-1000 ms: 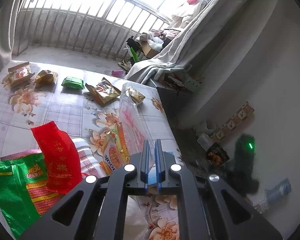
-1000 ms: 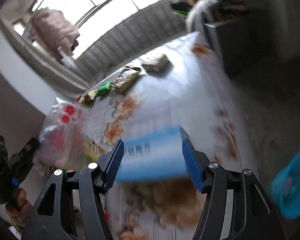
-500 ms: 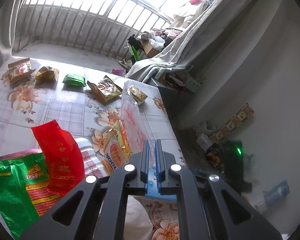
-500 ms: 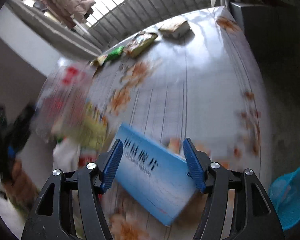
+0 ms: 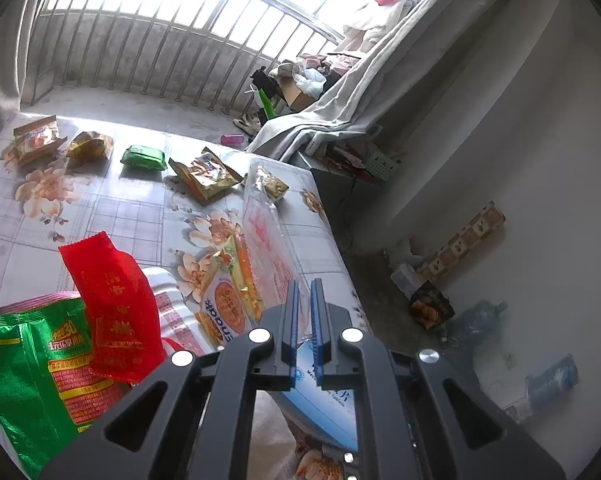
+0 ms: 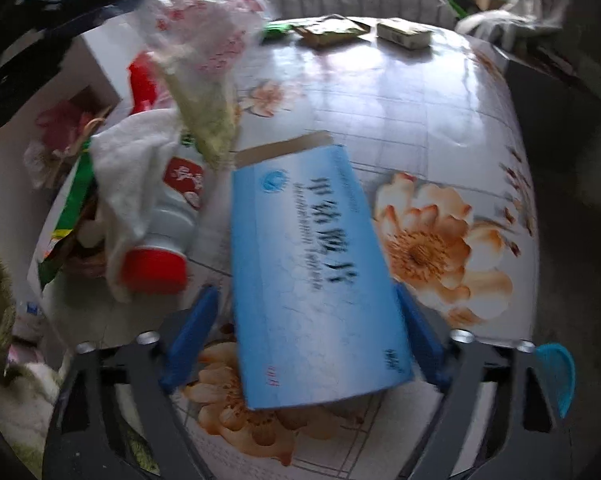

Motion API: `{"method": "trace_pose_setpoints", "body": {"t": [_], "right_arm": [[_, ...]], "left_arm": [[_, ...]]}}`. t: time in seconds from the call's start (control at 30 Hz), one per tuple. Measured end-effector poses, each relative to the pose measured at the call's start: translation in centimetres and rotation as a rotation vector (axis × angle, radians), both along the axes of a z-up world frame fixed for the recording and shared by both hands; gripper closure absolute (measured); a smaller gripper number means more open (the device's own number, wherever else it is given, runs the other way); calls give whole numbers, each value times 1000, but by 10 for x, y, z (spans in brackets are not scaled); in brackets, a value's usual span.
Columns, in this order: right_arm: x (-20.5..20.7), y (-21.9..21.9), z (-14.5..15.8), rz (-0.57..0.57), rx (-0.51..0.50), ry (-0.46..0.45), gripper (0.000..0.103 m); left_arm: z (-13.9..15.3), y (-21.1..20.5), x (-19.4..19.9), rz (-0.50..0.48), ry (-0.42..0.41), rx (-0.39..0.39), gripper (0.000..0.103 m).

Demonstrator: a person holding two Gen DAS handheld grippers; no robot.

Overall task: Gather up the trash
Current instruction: 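Lift the box with right tool while left tool lifts the plastic bag, then carry box and bag over the blue wastebasket and open both tools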

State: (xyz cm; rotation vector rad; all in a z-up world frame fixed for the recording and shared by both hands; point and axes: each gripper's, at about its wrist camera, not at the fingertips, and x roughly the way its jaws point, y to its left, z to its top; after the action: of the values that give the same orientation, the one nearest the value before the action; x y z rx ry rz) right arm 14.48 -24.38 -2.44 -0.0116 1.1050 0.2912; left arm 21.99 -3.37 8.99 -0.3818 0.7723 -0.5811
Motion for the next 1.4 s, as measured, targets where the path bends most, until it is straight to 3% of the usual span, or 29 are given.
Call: {"method": "trace_pose_setpoints", "body": {"t": [0.23,0.6,0.9,1.13,1.27,1.4], "right_arm": [[-32,-24,8,-119,53,-43,32],[-79,-99,35,-343,398,-151,34],[-107,-151,44,-448,558,-224,34],[-141,-208,42,-611,613,-266,34],[-175,-262,23,-814,721,-246,34],[-205,-309,-11,-1024,831,-170,34]], "left_arm": [[8,-11,-10,-31,-33,20,97],[25,-39,-32,-77,-87,58,97],[27,-90,-46,-161,-89,98,97],[4,-171,-51,-347,-1,104,97],[-17,-239,-53,-494,82,94,97],[-51,-314,-59,-616,186,144,97]]}}
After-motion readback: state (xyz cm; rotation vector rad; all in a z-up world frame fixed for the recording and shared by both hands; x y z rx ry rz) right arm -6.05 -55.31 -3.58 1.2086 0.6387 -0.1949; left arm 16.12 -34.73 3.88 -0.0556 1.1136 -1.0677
